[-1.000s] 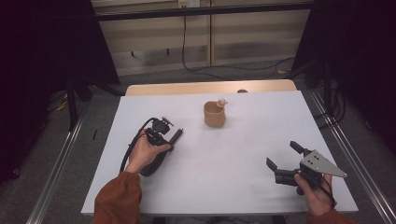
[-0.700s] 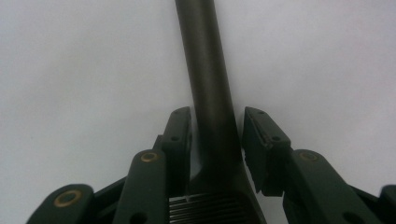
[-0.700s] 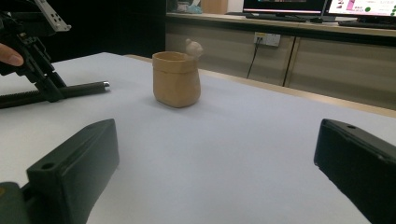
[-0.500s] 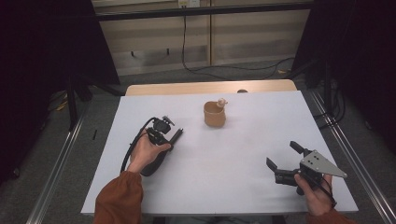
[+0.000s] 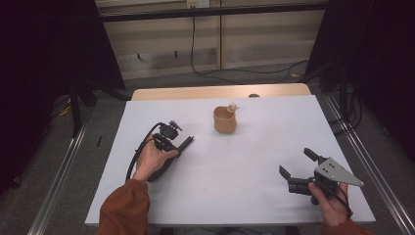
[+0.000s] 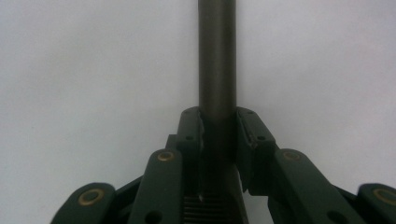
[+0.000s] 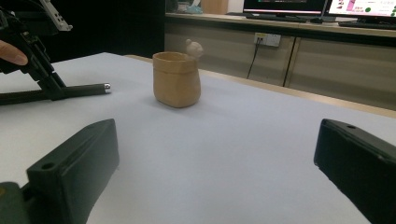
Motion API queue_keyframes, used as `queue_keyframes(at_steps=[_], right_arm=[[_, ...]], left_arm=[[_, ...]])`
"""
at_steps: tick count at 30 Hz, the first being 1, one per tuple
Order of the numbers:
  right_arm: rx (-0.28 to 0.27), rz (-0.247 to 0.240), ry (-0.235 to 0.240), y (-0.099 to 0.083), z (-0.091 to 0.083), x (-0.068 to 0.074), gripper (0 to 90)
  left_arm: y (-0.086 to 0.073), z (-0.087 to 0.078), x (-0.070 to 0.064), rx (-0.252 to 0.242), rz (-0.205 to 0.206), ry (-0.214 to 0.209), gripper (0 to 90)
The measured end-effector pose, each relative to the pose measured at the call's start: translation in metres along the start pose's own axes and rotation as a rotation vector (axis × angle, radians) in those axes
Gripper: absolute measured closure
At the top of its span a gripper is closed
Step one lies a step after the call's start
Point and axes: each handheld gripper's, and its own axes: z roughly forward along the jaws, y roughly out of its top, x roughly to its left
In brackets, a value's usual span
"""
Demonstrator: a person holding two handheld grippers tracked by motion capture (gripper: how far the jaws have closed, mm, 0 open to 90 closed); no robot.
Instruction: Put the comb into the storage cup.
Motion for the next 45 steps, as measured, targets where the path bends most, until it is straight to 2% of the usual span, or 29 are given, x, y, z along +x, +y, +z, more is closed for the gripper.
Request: queue_keyframes(at_steps=[9, 15, 19, 20, 23, 27, 31, 38, 42, 45], right_arm=[[0.0, 0.003, -0.003, 0.0, -0.001, 0.0, 0.0], [0.001, 0.004, -0.003, 0.0, -0.001, 0.0, 0.0], [0.001, 0.004, -0.003, 0.0, -0.001, 0.0, 0.0], [0.001, 0.004, -0.003, 0.0, -0.001, 0.0, 0.0], [0.001, 0.003, -0.003, 0.0, -0.001, 0.0, 0.0], [0.002, 0.003, -0.003, 0.0, 0.0, 0.0, 0.0], [0.001, 0.004, -0.003, 0.0, -0.001, 0.0, 0.0], [0.001, 0.003, -0.003, 0.0, -0.001, 0.0, 0.0], [0.001, 0.004, -0.003, 0.0, -0.001, 0.0, 0.0], [0.001, 0.004, -0.003, 0.0, -0.001, 0.0, 0.0]], left_arm=[[-0.002, -0.002, 0.006, -0.021, -0.018, -0.042, 73.0], [-0.003, -0.003, 0.007, -0.028, -0.032, -0.045, 73.0], [-0.006, -0.006, 0.011, -0.038, -0.042, -0.032, 73.0], [-0.007, -0.007, 0.011, -0.061, -0.059, -0.037, 73.0], [-0.009, -0.014, 0.015, -0.071, -0.046, -0.039, 73.0], [-0.012, -0.02, 0.018, -0.119, -0.064, -0.036, 73.0], [-0.013, -0.027, 0.019, -0.141, -0.052, -0.038, 73.0], [-0.016, -0.037, 0.022, -0.203, -0.076, -0.035, 73.0], [-0.018, -0.042, 0.024, -0.219, -0.068, -0.043, 73.0], [-0.019, -0.046, 0.025, -0.249, -0.079, -0.04, 73.0]])
